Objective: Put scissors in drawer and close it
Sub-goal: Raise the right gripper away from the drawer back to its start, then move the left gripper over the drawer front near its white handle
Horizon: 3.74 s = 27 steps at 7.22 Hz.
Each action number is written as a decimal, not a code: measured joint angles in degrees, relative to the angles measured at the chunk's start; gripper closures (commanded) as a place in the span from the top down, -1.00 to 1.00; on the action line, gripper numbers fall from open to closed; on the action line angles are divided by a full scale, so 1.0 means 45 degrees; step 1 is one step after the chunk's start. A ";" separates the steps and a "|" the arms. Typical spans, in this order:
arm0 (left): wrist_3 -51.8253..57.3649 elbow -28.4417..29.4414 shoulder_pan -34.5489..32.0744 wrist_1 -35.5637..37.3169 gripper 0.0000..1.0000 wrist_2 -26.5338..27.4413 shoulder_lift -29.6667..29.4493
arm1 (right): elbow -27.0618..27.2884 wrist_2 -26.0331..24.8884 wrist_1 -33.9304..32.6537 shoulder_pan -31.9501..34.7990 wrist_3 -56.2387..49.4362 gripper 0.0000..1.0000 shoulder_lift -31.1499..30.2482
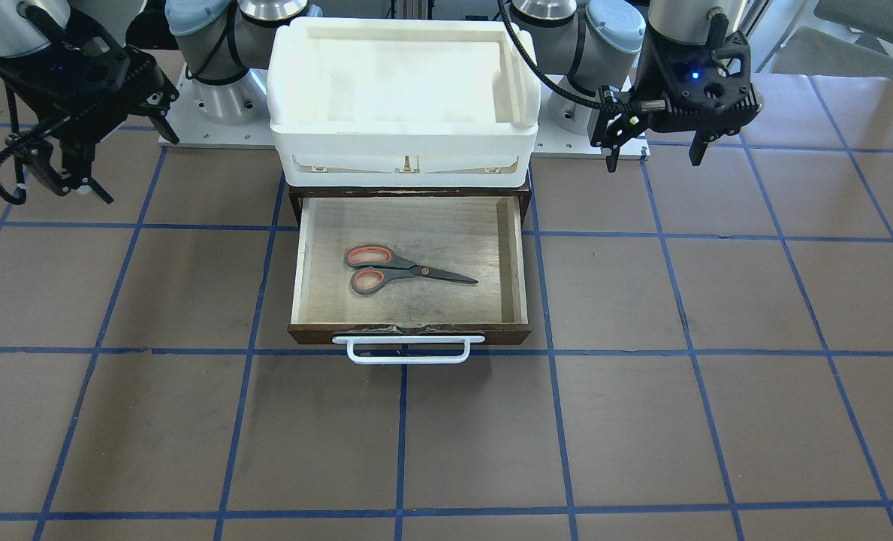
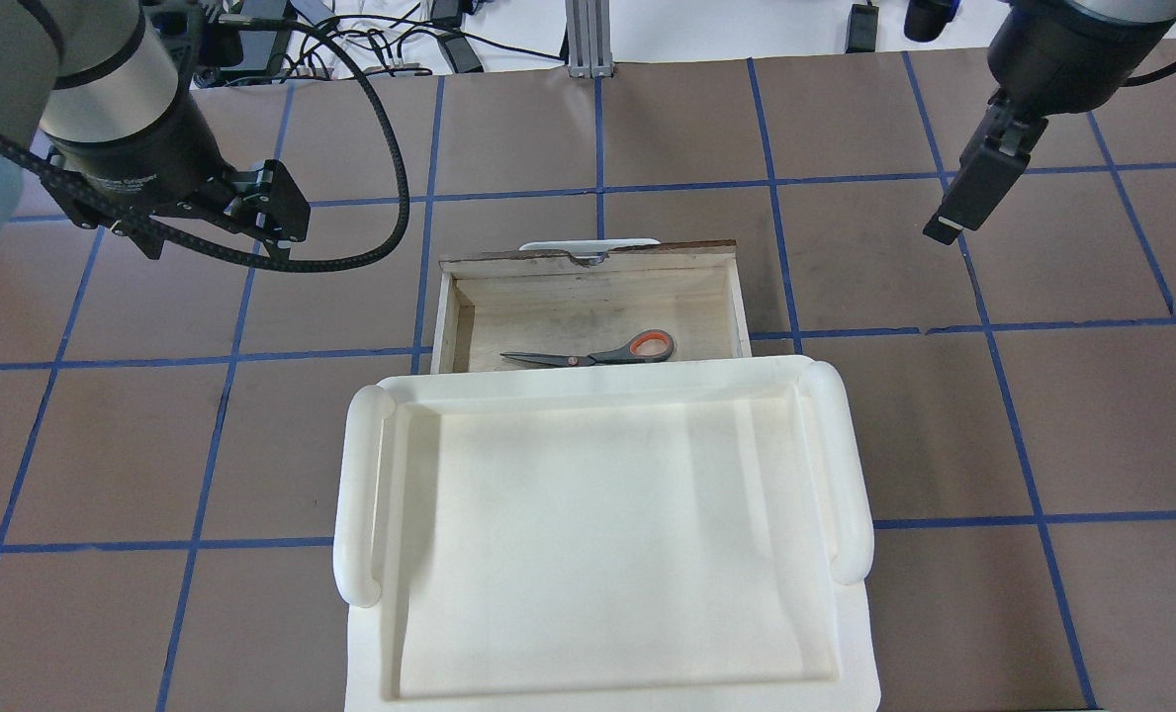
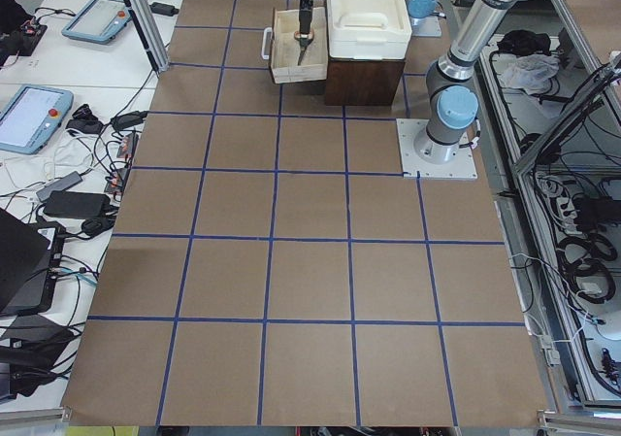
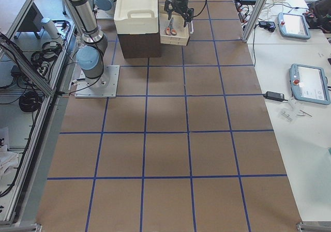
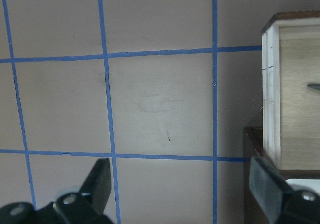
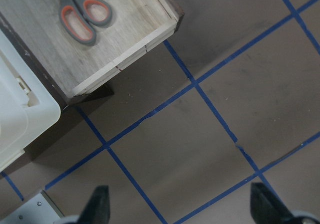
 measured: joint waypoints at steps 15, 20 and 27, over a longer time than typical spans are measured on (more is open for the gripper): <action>-0.4724 0.2690 -0.3679 0.4740 1.00 -0.1360 -0.6062 | 0.0589 -0.1625 -0.2631 0.2341 1.2452 1.00 -0.0092; -0.3965 0.3908 -0.4295 0.5925 1.00 -0.1322 -0.8751 | 0.0608 -0.1344 -0.2697 0.2271 1.1748 1.00 -0.0144; -0.4342 0.4567 -0.4017 0.4794 1.00 -0.1477 -1.0282 | 0.0619 -0.0895 -0.2700 0.2095 1.1654 1.00 -0.0279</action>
